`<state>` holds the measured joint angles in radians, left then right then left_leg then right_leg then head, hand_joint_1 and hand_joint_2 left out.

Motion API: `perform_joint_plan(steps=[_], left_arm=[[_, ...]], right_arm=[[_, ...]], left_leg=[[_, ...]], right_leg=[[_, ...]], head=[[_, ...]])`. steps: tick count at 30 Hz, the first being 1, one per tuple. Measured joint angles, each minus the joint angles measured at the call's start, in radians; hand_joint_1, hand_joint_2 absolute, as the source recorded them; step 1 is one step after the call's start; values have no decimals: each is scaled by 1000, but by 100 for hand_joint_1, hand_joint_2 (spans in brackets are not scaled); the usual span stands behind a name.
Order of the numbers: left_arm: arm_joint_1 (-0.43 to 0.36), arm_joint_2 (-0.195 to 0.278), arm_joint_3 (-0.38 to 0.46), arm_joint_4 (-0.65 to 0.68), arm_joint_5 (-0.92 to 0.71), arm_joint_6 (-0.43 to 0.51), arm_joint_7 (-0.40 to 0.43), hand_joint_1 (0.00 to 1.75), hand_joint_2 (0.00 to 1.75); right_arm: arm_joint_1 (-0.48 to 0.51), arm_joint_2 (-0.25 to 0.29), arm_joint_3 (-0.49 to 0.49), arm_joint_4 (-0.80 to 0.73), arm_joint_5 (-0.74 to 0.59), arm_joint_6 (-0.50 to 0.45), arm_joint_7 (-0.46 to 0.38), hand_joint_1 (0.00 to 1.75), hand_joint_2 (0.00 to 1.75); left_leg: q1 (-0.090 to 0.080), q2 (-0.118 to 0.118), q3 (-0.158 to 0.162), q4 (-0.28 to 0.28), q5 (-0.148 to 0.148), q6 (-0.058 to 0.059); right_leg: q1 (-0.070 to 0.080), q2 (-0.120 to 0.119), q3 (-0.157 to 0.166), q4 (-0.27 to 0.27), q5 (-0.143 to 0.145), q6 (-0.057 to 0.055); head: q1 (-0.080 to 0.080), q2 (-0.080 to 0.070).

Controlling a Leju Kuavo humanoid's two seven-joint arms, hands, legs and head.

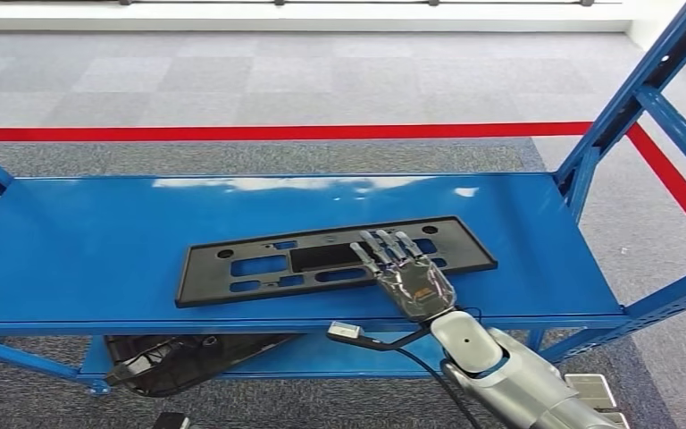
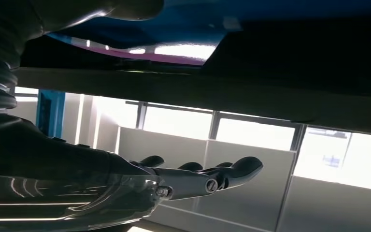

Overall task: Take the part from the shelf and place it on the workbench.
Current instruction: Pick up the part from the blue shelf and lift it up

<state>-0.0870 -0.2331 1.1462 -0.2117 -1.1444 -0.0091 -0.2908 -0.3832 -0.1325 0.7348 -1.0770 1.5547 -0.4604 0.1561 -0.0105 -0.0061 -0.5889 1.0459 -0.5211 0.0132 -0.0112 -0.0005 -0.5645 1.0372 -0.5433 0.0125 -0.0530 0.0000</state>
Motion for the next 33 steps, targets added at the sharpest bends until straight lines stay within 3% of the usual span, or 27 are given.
perform_joint_plan(steps=[7,9,11,13,25,33], left_arm=[[0,0,-4,0,-4,5,-5,0,0],[-1,0,-4,0,-5,6,-7,0,0],[-2,0,-5,0,-5,6,-9,0,0],[-3,0,-5,0,-5,7,-10,0,0],[-6,4,-10,0,-8,10,-18,0,0],[-5,5,-14,0,-19,28,-28,0,0]], right_arm=[[-2,2,-42,42,14,-59,27,0,175],[-1,2,-58,49,14,-74,29,40,175],[1,2,-75,54,14,-80,29,127,175],[4,2,-94,60,13,-80,28,175,175],[43,-7,-164,86,15,-121,26,175,175],[67,-22,-167,79,17,-183,66,175,175]], left_leg=[[0,0,2,0,0,0],[0,0,2,0,0,0],[0,0,2,0,0,0],[0,0,2,0,0,0],[0,0,2,0,0,0],[0,0,2,0,0,0]], right_leg=[[0,0,2,0,0,0],[0,0,2,0,0,0],[0,0,2,0,0,0],[0,0,2,0,0,0],[0,0,2,0,0,0],[0,0,2,0,0,0]], head=[[0,0],[0,0],[0,0],[0,0],[0,0],[0,0]])
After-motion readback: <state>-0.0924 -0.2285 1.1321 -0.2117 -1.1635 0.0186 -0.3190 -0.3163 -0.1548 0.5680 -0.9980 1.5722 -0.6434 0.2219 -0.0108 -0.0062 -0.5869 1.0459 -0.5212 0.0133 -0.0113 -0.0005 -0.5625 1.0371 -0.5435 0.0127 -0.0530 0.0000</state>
